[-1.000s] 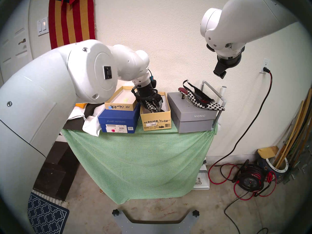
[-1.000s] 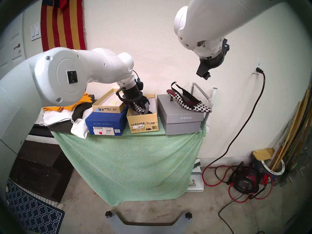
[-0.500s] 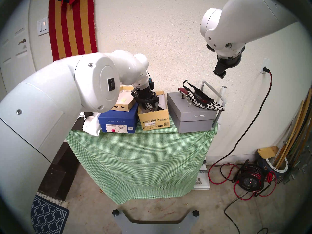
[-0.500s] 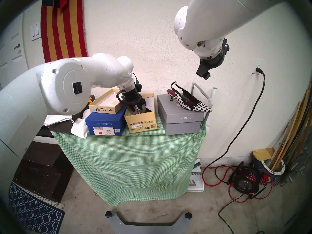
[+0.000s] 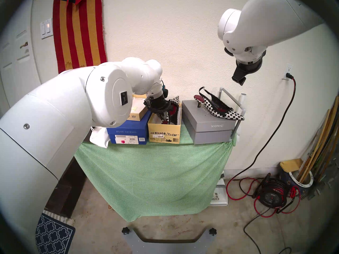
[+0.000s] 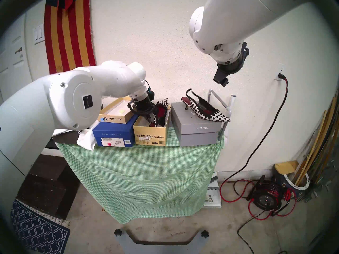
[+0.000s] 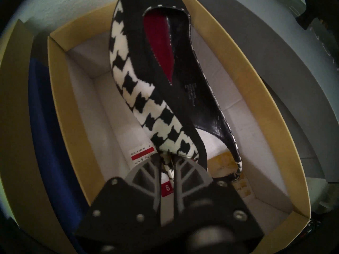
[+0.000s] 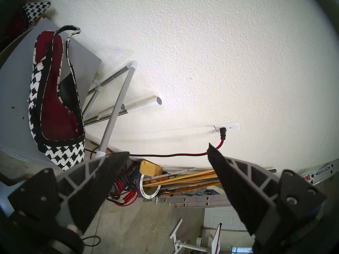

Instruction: Take shoe out of the box

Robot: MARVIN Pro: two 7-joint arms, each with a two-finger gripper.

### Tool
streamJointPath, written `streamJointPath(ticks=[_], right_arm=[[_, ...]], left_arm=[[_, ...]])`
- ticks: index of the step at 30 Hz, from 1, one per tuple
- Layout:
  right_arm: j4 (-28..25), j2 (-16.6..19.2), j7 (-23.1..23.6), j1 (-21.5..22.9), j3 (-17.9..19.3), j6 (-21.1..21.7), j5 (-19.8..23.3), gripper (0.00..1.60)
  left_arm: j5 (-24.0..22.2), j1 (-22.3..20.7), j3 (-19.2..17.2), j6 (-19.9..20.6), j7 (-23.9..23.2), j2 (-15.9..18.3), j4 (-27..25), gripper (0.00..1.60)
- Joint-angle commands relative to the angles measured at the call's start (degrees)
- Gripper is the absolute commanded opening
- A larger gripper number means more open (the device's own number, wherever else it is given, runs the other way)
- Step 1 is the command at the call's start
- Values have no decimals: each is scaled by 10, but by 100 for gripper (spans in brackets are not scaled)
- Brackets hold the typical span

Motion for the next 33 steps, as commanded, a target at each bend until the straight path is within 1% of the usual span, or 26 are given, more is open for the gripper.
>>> streamJointPath(ticks=[1,4,5,6,8,11,19,26,33], right_arm=[[1,-1,-1,2,0,0,1,160],[1,-1,-1,2,0,0,1,160],[1,-1,-1,2,0,0,1,160],[1,-1,-1,2,0,0,1,160],[1,-1,-1,2,0,0,1,160],[1,-1,-1,2,0,0,1,160],[1,-1,-2,2,0,1,1,160],[1,-1,-2,2,0,1,1,160],[1,-1,-2,2,0,0,1,160]], left_arm=[[-10,-45,0,-1,-10,-6,7,0],[-13,-66,0,-1,-16,-10,6,0],[-13,-68,0,-1,-18,-10,14,0],[-14,-80,0,-1,-21,-10,8,0],[-16,-84,0,-1,-26,-9,15,0],[-17,-104,3,-1,-34,-8,6,0],[-25,-125,6,-1,-50,3,1,0],[-24,-157,15,-1,-55,6,8,0],[-28,-187,22,-1,-67,27,21,0]])
